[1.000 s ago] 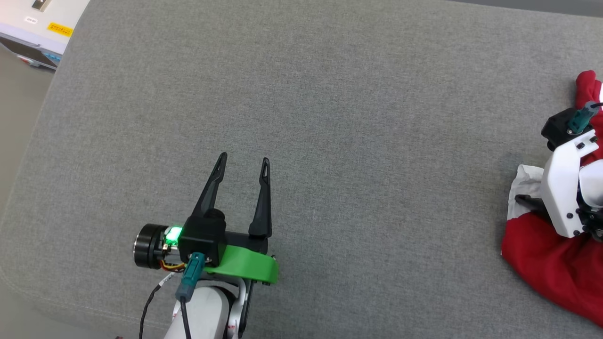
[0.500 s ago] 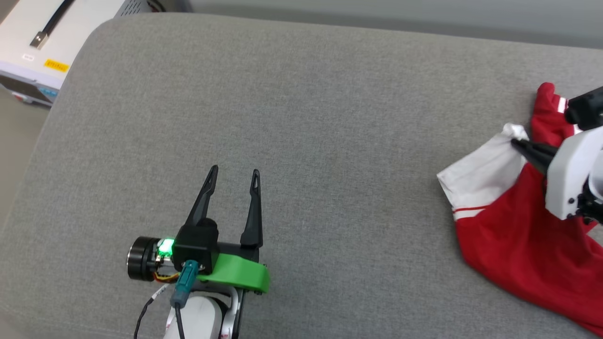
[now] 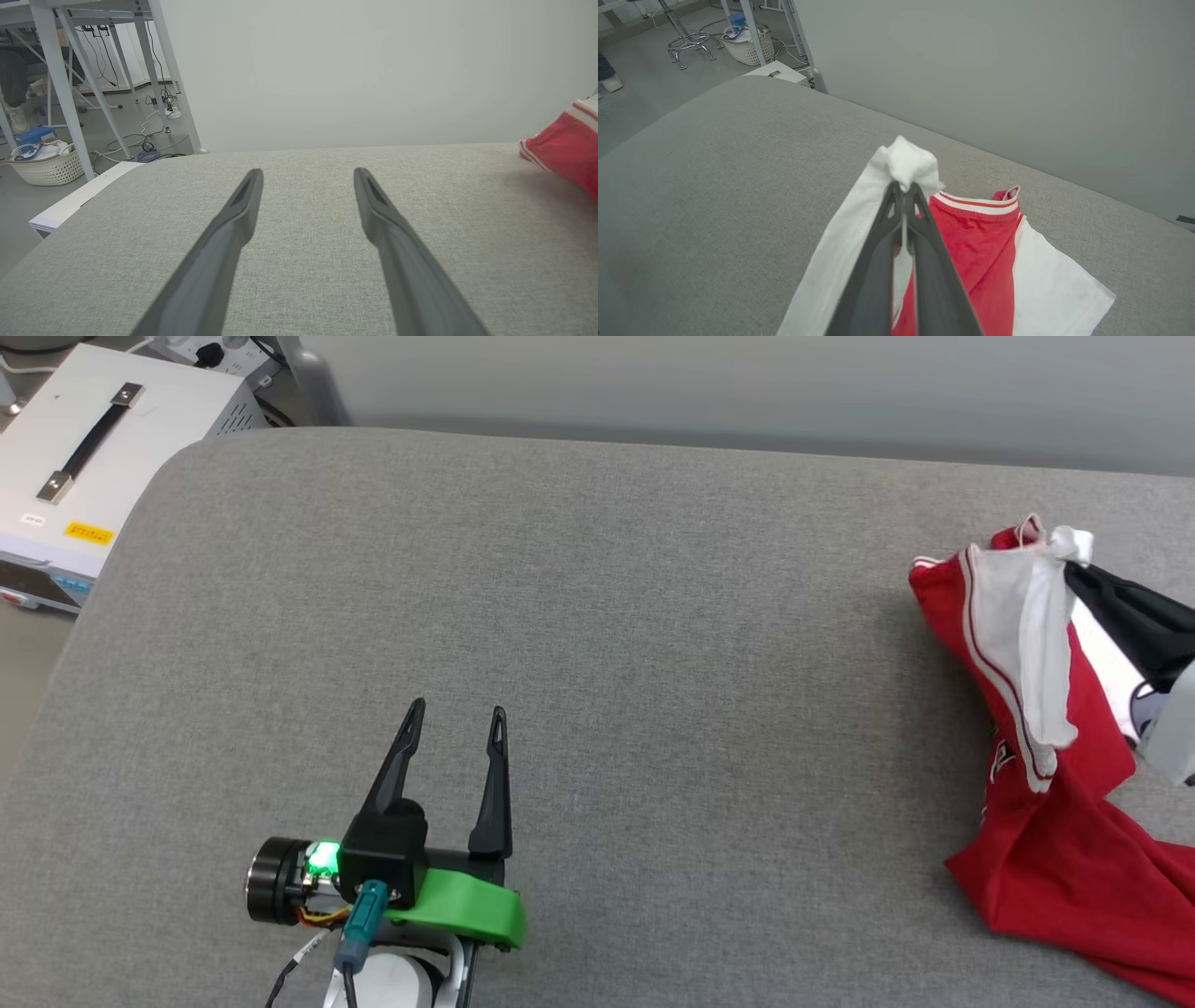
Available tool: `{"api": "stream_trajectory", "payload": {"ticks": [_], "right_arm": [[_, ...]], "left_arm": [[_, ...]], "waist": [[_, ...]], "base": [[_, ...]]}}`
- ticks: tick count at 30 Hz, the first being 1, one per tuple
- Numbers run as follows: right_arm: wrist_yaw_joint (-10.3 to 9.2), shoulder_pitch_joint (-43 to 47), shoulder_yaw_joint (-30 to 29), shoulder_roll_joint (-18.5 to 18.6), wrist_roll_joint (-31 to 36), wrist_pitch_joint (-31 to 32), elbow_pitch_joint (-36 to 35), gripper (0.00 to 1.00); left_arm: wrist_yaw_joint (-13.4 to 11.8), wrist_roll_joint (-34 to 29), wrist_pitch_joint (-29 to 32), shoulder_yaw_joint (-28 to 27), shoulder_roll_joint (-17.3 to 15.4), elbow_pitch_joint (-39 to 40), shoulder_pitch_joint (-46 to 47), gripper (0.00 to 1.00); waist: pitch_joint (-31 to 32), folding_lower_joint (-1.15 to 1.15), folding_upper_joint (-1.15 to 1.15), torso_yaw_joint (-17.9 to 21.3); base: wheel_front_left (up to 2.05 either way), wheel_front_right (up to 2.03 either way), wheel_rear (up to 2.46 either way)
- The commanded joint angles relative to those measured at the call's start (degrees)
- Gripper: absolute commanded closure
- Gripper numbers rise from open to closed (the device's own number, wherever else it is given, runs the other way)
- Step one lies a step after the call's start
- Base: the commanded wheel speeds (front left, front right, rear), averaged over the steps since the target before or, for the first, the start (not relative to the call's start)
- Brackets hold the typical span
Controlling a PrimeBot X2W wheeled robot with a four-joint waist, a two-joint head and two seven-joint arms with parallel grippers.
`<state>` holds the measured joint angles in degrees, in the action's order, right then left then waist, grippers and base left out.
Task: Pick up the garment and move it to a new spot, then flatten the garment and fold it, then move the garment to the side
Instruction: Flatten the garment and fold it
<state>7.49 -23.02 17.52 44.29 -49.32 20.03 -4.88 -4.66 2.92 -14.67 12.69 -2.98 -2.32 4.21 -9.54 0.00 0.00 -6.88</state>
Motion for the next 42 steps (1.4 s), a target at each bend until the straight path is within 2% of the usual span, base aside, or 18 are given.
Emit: {"api": "stream_trajectory", "payload": {"ticks": [1,5,9,17,22,25,26,29,30,31,32,36,42], "right_arm": [[0.0,0.61,-0.28,-1.12,0.94,0.79,-1.07,1.0],[0.0,-1.97,0.74,-4.02,2.62,3.18,-2.61,1.0],[0.0,-7.74,5.56,-6.77,4.64,5.31,-1.12,1.0],[0.0,-19.71,22.81,-13.25,6.53,5.82,9.61,1.0],[0.0,-24.59,34.27,-17.94,6.65,4.67,18.97,1.0],[0.0,-26.21,41.47,-20.3,5.86,5.0,24.83,1.0],[0.0,-26.9,46.53,-21.39,3.91,4.99,29.12,1.0],[0.0,-27.45,49.9,-21.79,1.38,5.14,32.61,1.0],[0.0,-28.64,51.58,-21.52,0.41,3.07,34.25,0.66],[0.0,-29.12,51.61,-21.41,0.27,1.21,34.62,0.03],[0.0,-29.35,51.26,-21.36,-0.1,-0.51,34.82,0.0],[0.0,-29.75,48.84,-20.11,-0.53,-9.99,33.89,0.0],[0.0,-25.97,38.01,-16.87,1.31,-27.0,32.63,0.0]], "left_arm": [[0.49,-0.27,-0.33,0.15,0.1,0.31,-0.28,0.0],[0.56,0.01,-0.33,0.76,0.1,0.68,0.58,0.0],[0.33,0.65,-0.33,1.6,0.1,0.83,1.93,0.0],[-1.11,2.5,-0.33,3.26,0.1,1.02,4.83,0.0],[-1.93,3.2,-0.33,3.58,0.1,1.14,5.38,0.0],[-2.24,3.52,-0.33,4.03,0.1,1.14,5.81,0.0],[-2.56,3.83,-0.33,4.52,0.1,1.09,6.32,0.0],[-2.89,3.99,-0.33,4.48,0.1,0.99,6.59,0.0],[-3.0,3.87,-0.33,4.1,0.1,0.76,6.45,0.0],[-2.99,3.78,-0.33,3.9,0.1,0.64,6.31,0.0],[-2.98,3.71,-0.33,3.77,0.1,0.54,6.18,0.0],[-2.64,3.14,-0.33,3.06,0.1,0.2,5.51,0.0],[-1.54,1.69,-0.33,1.23,0.09,0.09,4.27,0.0]], "waist": [[-0.27,0.0,0.0,-0.46],[-1.79,0.0,0.0,-1.99],[-4.06,0.0,0.0,-4.12],[-8.29,0.0,0.0,-8.48],[-9.72,0.0,0.0,-9.15],[-10.43,0.0,0.0,-9.46],[-10.73,0.0,0.0,-9.75],[-10.77,0.0,0.0,-9.58],[-10.3,0.0,0.0,-9.06],[-9.95,0.0,0.0,-8.78],[-9.64,0.0,0.0,-8.57],[-7.56,0.0,0.0,-7.33],[-3.91,0.0,0.0,-4.57]], "base": [[0.0,0.0,0.0],[0.0,0.0,0.0],[0.0,0.0,0.0],[0.0,0.0,0.0],[0.0,0.0,0.0],[0.0,0.0,0.0],[0.0,0.0,0.0],[0.0,0.0,0.0],[0.0,0.0,0.0],[0.0,0.0,0.0],[0.0,0.0,0.0],[0.0,0.0,0.0],[0.0,0.0,0.0]]}}
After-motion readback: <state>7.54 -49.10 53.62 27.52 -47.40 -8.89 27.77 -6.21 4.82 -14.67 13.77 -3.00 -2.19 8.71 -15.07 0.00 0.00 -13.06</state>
